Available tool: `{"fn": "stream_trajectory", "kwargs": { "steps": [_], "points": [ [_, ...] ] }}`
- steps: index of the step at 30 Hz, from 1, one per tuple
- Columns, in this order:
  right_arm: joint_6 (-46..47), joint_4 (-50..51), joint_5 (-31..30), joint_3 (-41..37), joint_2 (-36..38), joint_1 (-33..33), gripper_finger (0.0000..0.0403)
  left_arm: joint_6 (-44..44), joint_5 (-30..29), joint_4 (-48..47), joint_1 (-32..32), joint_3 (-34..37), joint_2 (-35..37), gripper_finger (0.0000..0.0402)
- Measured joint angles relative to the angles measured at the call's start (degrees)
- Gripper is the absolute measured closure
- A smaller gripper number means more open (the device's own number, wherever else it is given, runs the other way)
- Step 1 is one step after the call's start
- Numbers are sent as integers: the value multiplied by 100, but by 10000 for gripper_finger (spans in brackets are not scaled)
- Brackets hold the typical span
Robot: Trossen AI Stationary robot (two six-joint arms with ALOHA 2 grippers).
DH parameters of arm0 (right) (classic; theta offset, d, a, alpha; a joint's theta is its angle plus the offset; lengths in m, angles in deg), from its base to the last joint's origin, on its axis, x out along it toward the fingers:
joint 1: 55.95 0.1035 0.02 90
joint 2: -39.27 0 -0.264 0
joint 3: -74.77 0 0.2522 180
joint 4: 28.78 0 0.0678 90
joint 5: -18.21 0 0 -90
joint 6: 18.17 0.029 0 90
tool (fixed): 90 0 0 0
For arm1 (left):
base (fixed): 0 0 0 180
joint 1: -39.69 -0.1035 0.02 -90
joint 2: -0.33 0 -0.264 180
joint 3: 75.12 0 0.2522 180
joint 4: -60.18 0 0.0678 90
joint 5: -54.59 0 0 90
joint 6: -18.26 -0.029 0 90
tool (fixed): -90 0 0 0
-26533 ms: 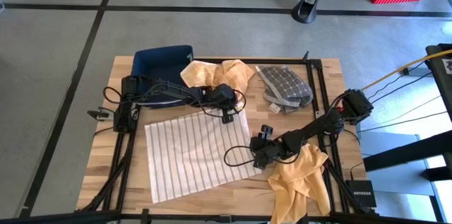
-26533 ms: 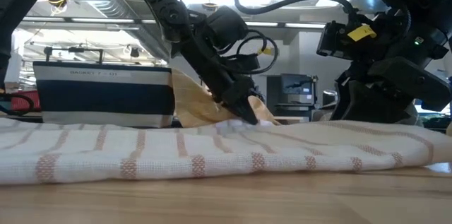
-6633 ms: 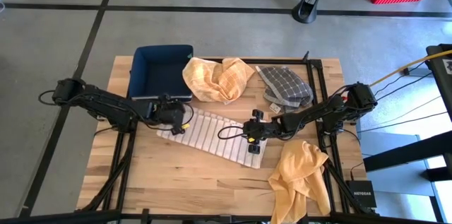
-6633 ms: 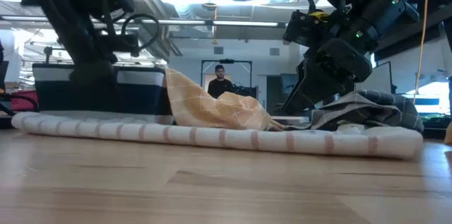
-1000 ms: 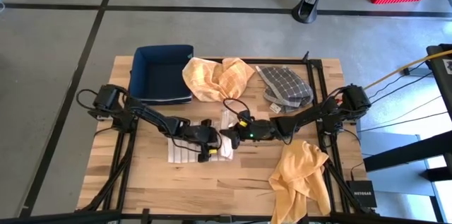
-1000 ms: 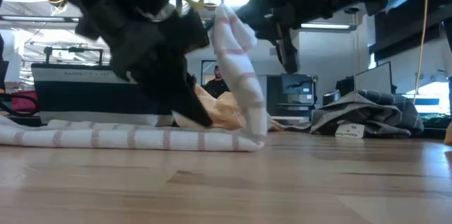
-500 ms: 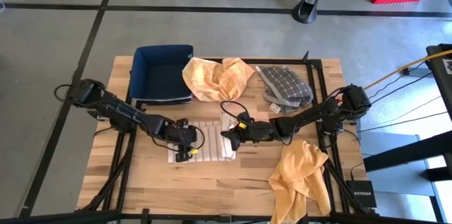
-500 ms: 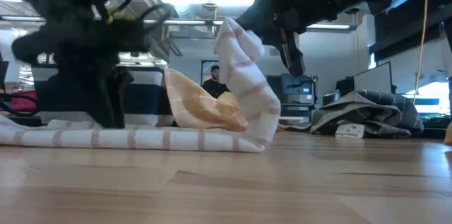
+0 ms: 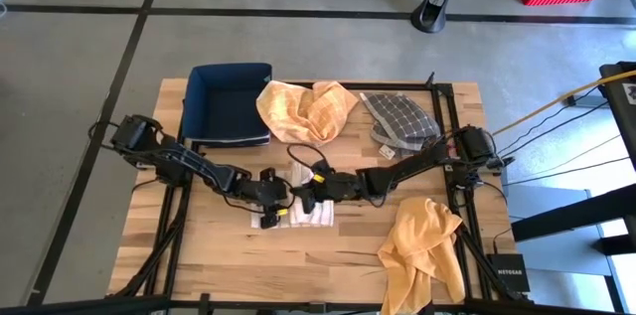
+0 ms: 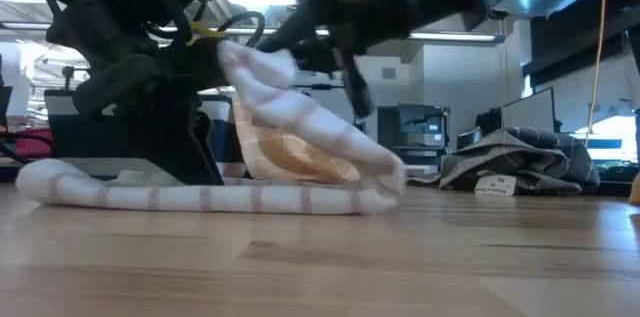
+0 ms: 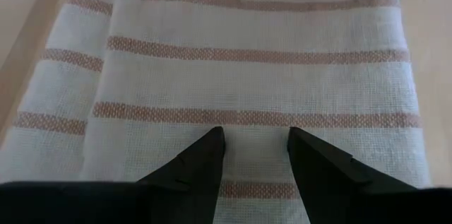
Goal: Fold towel
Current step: Fold the white towel
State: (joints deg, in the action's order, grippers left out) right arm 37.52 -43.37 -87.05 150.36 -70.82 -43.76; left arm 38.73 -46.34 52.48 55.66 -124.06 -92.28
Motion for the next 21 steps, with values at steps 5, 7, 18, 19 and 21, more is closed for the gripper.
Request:
{"fn": "stream_trajectory", "kwargs": {
  "steps": [5,7,18,19,21],
  "points": [
    [-55,15,106,189,-113,-94,381,59,21,-1107,129,-349,452,247],
    [-54,23,141,194,-115,-107,381,205,19,-1721,235,-487,768,247],
    [125,-202,53,207,-234,-98,381,1182,-334,-2375,848,263,1191,247],
    [151,-256,16,261,-300,-99,381,1185,-362,-2214,828,338,1155,247],
    [168,-227,-90,352,-401,-100,381,1189,-391,-1998,751,406,1074,247]
  ]
}}
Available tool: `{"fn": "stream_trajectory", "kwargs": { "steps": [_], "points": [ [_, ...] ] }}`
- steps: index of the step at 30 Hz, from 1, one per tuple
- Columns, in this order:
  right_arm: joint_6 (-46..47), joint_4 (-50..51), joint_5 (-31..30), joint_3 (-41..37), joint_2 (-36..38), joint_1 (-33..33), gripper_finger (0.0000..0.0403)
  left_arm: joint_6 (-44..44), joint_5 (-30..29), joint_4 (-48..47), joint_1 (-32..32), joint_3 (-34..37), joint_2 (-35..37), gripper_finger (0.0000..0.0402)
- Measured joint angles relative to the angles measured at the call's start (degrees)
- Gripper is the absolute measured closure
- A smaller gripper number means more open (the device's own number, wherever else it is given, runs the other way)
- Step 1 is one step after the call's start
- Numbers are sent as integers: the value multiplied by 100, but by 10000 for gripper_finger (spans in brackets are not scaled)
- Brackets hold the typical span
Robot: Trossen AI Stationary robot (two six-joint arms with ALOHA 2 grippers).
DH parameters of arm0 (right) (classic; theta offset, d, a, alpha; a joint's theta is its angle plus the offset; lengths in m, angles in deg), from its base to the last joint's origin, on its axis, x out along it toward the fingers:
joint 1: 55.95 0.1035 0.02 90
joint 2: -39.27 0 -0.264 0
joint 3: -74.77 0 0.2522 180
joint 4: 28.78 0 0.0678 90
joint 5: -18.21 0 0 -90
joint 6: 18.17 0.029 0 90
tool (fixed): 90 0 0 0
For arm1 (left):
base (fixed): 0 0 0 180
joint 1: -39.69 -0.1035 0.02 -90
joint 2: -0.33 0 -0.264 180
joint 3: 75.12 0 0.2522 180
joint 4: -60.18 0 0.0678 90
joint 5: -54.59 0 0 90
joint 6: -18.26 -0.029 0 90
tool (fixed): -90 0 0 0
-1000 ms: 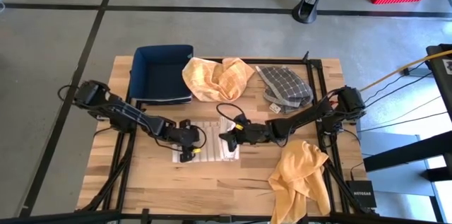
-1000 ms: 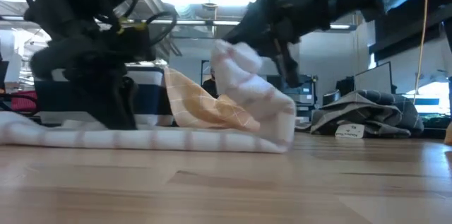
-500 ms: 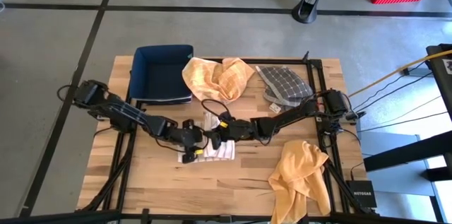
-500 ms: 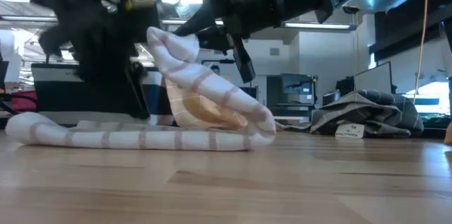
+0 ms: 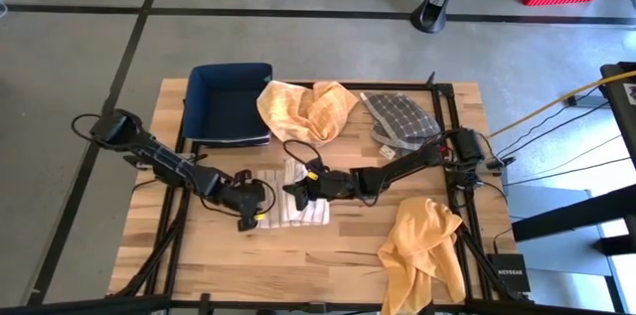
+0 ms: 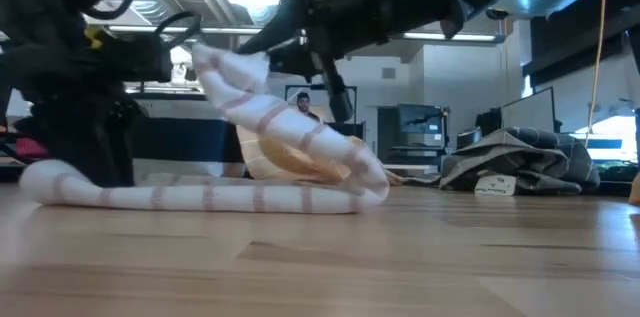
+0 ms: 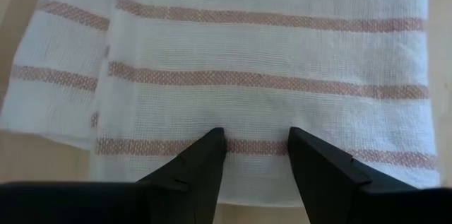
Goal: Fold towel
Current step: Fold the white towel
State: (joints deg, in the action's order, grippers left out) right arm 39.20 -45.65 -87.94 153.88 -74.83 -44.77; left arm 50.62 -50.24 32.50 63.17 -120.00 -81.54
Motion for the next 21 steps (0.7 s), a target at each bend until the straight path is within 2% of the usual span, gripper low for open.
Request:
{"fn": "stream_trajectory", "kwargs": {
  "steps": [10,21],
  "points": [
    [82,73,236,942,-812,-113,381,-20,20,5,-96,27,-10,247],
    [315,27,385,941,-1020,-142,381,-72,16,-8,-54,34,13,247]
  ]
}}
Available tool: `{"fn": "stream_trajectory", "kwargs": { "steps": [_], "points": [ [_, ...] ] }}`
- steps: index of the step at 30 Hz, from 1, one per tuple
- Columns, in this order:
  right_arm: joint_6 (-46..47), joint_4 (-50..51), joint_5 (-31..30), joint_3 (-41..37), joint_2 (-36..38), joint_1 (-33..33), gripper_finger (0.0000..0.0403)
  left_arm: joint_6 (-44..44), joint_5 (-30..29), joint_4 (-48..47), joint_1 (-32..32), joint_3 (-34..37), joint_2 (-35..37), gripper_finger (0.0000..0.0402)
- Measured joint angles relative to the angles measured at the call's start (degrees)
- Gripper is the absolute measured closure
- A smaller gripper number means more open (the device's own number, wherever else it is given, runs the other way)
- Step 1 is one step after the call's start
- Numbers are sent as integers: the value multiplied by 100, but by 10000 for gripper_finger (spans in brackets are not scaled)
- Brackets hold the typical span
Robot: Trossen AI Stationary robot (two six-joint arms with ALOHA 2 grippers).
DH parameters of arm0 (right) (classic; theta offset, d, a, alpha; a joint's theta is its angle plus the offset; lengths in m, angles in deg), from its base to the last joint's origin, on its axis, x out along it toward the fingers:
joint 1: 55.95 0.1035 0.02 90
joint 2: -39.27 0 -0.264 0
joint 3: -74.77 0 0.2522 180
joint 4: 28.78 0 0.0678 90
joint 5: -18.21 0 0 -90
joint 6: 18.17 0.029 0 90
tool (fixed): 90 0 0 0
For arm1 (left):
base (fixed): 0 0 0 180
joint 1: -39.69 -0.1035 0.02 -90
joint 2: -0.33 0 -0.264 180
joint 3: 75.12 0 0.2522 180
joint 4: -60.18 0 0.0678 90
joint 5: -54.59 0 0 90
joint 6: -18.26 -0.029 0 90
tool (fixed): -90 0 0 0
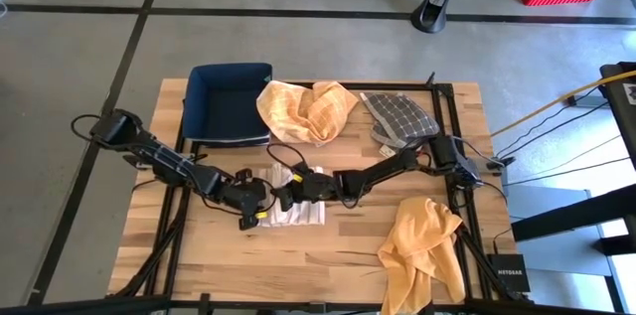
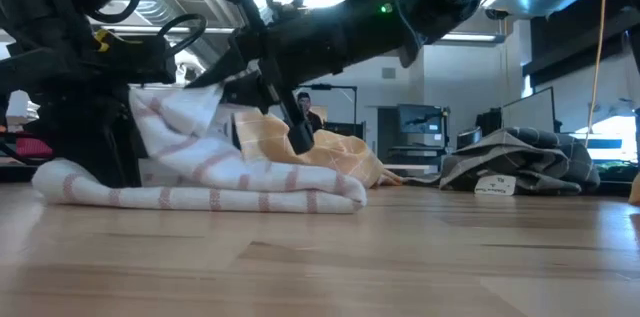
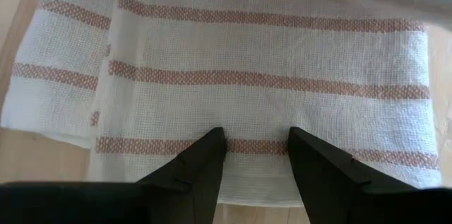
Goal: Fold towel
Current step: Fold the white towel
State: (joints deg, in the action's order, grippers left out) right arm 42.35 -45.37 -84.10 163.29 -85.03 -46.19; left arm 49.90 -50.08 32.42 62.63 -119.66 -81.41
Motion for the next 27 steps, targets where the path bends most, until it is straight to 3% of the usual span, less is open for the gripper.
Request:
{"fn": "stream_trajectory", "kwargs": {
  "steps": [12,21,27],
  "points": [
    [71,20,-51,0,-56,-4,368,-4,75,-253,0,-162,-6,247],
    [71,10,41,-1,-56,-4,244,502,331,-2439,139,-981,212,247],
    [-79,-301,296,-4,-56,-4,193,904,324,-3040,507,-1342,646,247]
  ]
}}
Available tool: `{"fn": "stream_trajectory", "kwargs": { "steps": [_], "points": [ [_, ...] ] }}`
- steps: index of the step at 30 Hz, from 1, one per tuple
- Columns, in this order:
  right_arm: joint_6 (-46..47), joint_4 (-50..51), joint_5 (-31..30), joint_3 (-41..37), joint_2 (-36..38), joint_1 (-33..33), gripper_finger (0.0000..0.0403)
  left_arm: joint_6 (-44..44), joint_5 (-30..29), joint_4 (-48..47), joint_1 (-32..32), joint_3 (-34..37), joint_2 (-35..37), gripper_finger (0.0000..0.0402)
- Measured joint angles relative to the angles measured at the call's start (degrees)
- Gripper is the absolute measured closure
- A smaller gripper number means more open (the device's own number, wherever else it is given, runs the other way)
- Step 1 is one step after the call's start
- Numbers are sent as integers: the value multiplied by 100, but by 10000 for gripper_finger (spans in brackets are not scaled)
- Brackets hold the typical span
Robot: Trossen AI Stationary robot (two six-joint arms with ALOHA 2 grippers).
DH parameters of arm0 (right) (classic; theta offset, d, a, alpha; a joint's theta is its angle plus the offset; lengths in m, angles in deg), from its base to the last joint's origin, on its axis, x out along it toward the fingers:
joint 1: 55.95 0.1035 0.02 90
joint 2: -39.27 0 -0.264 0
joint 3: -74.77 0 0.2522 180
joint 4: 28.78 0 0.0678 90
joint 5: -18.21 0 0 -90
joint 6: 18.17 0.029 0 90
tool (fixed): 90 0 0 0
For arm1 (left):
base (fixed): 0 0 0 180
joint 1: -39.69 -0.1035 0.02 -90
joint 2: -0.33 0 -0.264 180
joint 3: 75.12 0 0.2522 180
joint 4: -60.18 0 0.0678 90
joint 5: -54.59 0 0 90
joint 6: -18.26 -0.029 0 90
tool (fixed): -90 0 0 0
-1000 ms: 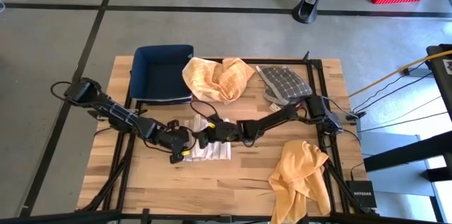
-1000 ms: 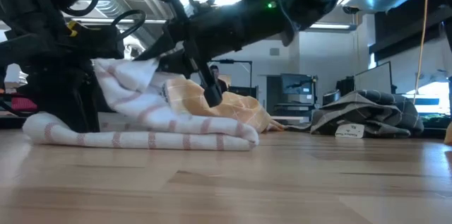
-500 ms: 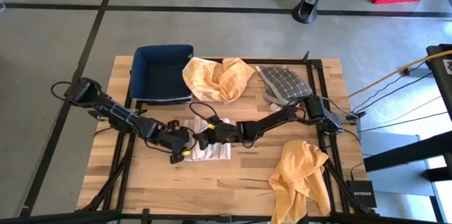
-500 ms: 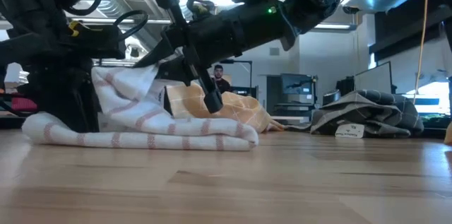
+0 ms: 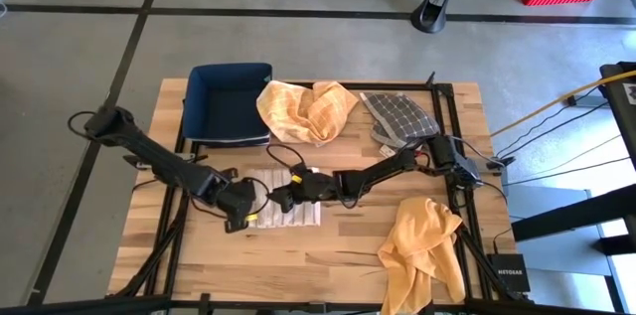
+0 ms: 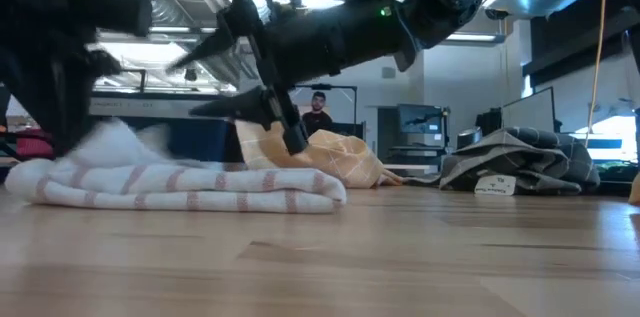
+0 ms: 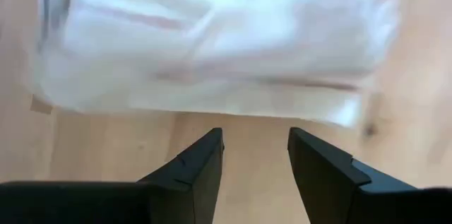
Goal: Fold towel
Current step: Fold the white towel
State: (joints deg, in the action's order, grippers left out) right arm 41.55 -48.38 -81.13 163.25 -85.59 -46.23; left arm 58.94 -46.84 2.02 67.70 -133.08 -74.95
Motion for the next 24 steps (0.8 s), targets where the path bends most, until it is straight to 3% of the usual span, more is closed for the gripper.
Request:
{"fn": "stream_trajectory", "kwargs": {
  "steps": [5,9,11,16,18,20,24],
  "points": [
    [-331,-307,527,2,20,-6,185,271,-302,83,342,-267,568,247],
    [-885,7,927,0,197,-37,188,-52,-1647,875,606,-142,797,247],
    [-1310,550,1048,2,347,-39,189,-216,-1911,1283,640,63,734,247],
    [-3206,2031,1136,1,575,176,189,-392,-1607,2382,459,686,333,247],
    [-3760,2527,859,2,539,328,189,-391,-1427,2426,357,849,116,247],
    [-4102,2730,508,2,393,453,189,-305,-1404,2432,284,996,-77,247],
    [-4392,2866,442,-9,144,508,189,53,-976,2383,139,1151,-439,247]
  ]
}}
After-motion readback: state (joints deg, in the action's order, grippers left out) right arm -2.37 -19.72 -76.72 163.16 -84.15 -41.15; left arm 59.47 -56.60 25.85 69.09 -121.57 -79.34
